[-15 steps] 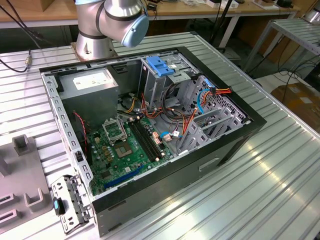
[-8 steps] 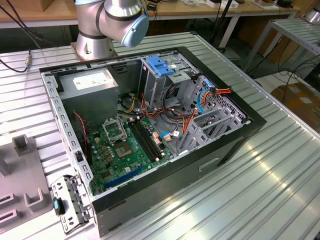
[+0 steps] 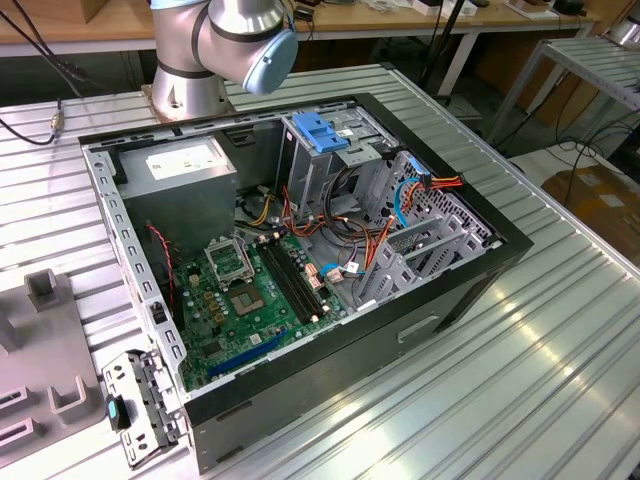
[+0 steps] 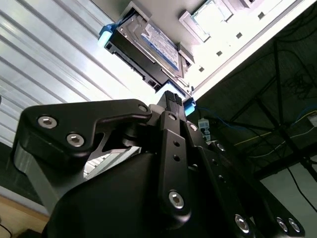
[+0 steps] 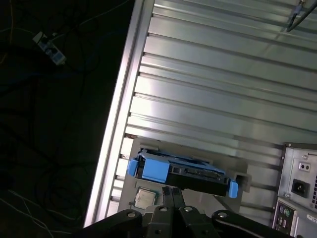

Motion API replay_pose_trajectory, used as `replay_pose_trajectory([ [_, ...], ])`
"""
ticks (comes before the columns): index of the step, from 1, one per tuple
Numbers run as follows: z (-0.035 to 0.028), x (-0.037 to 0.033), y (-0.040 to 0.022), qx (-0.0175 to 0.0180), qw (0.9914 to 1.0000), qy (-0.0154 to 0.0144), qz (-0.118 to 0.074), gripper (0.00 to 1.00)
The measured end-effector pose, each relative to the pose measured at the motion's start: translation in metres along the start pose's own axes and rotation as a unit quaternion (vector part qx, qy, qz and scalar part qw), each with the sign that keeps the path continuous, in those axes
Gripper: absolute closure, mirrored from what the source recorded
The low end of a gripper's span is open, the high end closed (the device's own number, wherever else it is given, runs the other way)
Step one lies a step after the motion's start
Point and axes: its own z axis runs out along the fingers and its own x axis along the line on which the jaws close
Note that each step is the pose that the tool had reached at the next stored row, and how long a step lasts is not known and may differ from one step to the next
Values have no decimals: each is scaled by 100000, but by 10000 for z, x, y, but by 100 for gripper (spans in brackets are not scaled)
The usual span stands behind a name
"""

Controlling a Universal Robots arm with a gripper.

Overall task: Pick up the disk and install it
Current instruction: 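Pick up the disk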

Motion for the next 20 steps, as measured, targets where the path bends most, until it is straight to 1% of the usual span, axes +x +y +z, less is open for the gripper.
replay_pose_trajectory([
  [2,0,0,0,-6,99999,23,-405,89],
  [9,0,0,0,-8,99999,21,-470,89],
  [10,1,0,0,-33,99985,83,-1722,89],
  [11,0,0,0,-64,99940,172,-3457,89],
  [12,1,0,0,-89,99889,230,-4702,89],
  [14,0,0,0,-114,99811,305,-6129,89],
  [16,0,0,0,-144,99704,381,-7683,89],
  [18,0,0,0,-174,99565,460,-9306,89],
  [20,0,0,0,-212,99361,561,-11272,89],
])
